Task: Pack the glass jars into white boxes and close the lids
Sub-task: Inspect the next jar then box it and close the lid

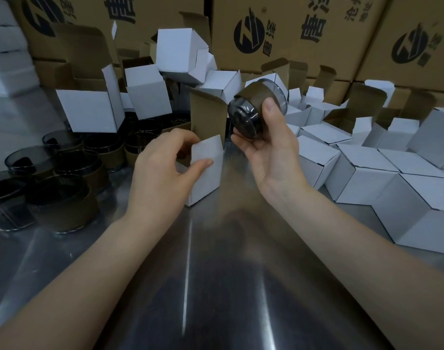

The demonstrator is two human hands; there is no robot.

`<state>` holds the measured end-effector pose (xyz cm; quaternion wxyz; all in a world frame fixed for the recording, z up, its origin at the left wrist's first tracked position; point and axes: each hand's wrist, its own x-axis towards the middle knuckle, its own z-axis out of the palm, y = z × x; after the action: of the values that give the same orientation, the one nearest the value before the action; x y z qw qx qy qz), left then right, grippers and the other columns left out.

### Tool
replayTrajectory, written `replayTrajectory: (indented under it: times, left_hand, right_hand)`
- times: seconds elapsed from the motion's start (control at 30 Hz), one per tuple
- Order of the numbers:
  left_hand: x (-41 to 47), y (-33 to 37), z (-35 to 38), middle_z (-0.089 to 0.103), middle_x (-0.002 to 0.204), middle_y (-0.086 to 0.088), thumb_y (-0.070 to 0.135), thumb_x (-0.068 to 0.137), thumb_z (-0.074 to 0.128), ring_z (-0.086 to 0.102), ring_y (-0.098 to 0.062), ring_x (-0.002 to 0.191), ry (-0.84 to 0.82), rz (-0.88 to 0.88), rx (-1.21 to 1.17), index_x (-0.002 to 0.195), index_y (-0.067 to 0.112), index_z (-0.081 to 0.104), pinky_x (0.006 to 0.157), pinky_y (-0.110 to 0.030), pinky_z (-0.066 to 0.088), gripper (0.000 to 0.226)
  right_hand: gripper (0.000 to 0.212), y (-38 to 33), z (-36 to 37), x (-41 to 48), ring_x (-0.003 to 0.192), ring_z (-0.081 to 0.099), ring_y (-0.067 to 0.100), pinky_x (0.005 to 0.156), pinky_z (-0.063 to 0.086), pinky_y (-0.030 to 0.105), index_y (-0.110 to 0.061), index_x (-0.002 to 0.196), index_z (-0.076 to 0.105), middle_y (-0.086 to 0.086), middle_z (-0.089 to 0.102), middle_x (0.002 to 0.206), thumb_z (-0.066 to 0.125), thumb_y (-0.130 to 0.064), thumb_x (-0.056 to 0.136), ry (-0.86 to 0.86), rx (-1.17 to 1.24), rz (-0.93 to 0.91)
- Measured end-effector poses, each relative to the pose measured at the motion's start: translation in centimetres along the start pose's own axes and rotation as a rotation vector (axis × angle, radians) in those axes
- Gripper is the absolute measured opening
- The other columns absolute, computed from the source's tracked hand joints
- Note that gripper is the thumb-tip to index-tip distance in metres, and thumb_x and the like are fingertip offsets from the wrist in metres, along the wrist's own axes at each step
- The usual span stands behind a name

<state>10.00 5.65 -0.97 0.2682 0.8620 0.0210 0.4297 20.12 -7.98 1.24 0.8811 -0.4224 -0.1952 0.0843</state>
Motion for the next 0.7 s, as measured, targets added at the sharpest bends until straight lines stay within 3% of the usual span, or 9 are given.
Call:
replayTrajectory:
  times: [0.17, 0.3, 0.43, 0.53, 0.6, 0.7]
  left_hand:
    - [-0.2, 0.2, 0.4, 0.060, 0.103, -0.003, 0.045, 0.095, 0.053, 0.052, -0.020, 0.099, -0.023, 0.011, 0.088, 0.107, 0.015, 0.070, 0.081, -0.036, 0.041, 0.037]
    - [-0.3, 0.4, 0.5, 0.055, 0.106, -0.012, 0.020, 0.092, 0.063, 0.054, -0.025, 0.098, 0.031, 0.075, 0.057, 0.115, 0.006, 0.066, 0.083, -0.037, 0.047, 0.027]
    - [-0.2, 0.7, 0.2, 0.042, 0.112, -0.007, 0.010, 0.082, 0.073, 0.050, -0.015, 0.093, 0.139, 0.048, -0.027, 0.119, 0.005, 0.057, 0.079, -0.013, 0.046, 0.040]
    - [-0.2, 0.8, 0.2, 0.036, 0.116, -0.003, 0.015, 0.079, 0.076, 0.050, -0.015, 0.087, 0.166, -0.067, -0.108, 0.123, 0.008, 0.052, 0.071, -0.008, 0.043, 0.051]
    - [-0.1, 0.7, 0.4, 0.033, 0.123, 0.002, 0.019, 0.081, 0.075, 0.051, -0.013, 0.096, 0.121, -0.162, -0.192, 0.128, 0.019, 0.048, 0.079, -0.012, 0.044, 0.055]
    - [-0.1, 0.1, 0.7, 0.028, 0.136, 0.008, 0.016, 0.089, 0.066, 0.040, -0.008, 0.125, -0.082, -0.285, -0.386, 0.137, 0.034, 0.041, 0.109, -0.028, 0.037, 0.057]
  right_hand:
    - [0.031, -0.6, 0.8, -0.6, 0.096, 0.069, 0.017, 0.087, 0.057, 0.036, -0.009, 0.109, 0.060, 0.006, 0.069, 0.103, 0.066, -0.023, 0.082, -0.052, -0.065, -0.067]
    - [0.048, -0.7, 1.4, -1.0, 0.111, 0.064, 0.025, 0.098, 0.053, 0.044, -0.003, 0.122, 0.054, 0.012, 0.064, 0.115, 0.067, -0.019, 0.078, -0.103, -0.254, -0.145]
    - [0.047, -0.6, 1.7, -1.5, 0.102, 0.064, 0.005, 0.091, 0.054, 0.029, -0.007, 0.121, 0.052, -0.001, 0.061, 0.108, 0.068, -0.014, 0.077, -0.205, -0.473, -0.227]
    - [0.048, -0.7, 2.0, -1.7, 0.101, 0.063, 0.004, 0.088, 0.053, 0.024, -0.007, 0.118, 0.053, -0.001, 0.061, 0.107, 0.071, -0.012, 0.074, -0.246, -0.567, -0.277]
    - [0.050, -1.0, 2.2, -1.7, 0.104, 0.063, 0.008, 0.089, 0.052, 0.024, -0.008, 0.119, 0.054, -0.002, 0.062, 0.109, 0.072, -0.016, 0.073, -0.261, -0.642, -0.303]
    - [0.055, -1.5, 2.2, -1.4, 0.109, 0.062, 0.009, 0.095, 0.053, 0.029, -0.008, 0.124, 0.054, -0.005, 0.063, 0.112, 0.072, -0.020, 0.074, -0.296, -0.709, -0.278]
